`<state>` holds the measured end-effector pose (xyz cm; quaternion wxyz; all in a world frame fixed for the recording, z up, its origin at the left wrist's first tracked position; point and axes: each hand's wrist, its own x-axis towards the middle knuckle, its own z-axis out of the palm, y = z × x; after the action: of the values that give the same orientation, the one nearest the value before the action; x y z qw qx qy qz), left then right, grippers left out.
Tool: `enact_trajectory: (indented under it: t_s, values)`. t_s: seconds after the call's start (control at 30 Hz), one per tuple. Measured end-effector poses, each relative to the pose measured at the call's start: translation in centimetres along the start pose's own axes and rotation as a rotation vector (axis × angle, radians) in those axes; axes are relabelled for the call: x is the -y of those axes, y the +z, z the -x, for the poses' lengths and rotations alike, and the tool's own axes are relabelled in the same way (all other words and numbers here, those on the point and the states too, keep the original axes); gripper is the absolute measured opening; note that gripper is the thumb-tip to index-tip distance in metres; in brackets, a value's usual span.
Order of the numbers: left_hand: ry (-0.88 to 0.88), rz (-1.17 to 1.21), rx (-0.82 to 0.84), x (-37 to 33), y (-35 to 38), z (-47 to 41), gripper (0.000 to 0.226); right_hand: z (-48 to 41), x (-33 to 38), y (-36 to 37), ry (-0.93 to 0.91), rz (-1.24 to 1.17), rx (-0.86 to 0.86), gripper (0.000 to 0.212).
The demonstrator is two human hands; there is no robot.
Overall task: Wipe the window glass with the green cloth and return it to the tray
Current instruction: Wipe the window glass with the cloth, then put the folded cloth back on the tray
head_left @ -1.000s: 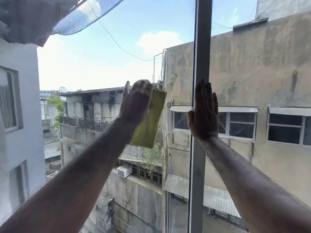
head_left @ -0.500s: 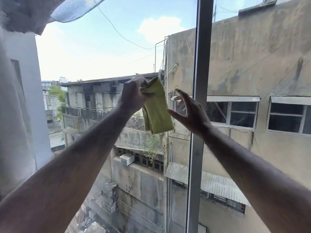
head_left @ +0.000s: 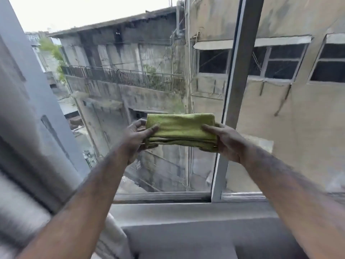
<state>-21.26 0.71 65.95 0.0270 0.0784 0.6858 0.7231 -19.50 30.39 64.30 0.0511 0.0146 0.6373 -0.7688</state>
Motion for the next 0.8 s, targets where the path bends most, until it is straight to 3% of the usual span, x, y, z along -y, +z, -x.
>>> enact_trajectory:
  t_s: [0.2, 0.43, 0.63, 0.8]
  values:
    - [-0.302, 0.01, -0.003, 18.5, -1.5, 4.4, 0.025, 2.2, -17.8, -2.7, 0.266, 0.003, -0.118, 0.014]
    - [-0.651, -0.149, 0.03, 38.9, -2.4, 12.6, 0.026, 8.0, -38.8, -6.7, 0.65, 0.082, -0.146, 0.025]
    - [-0.916, -0.31, 0.147, 53.9, -2.1, 22.2, 0.025, 15.7, -54.6, -7.9, 0.894, 0.323, -0.163, 0.026]
    - [-0.994, -0.467, 0.136, 62.6, -1.1, 27.7, 0.025, 19.6, -64.2, -8.3, 0.92, 0.603, -0.162, 0.036]
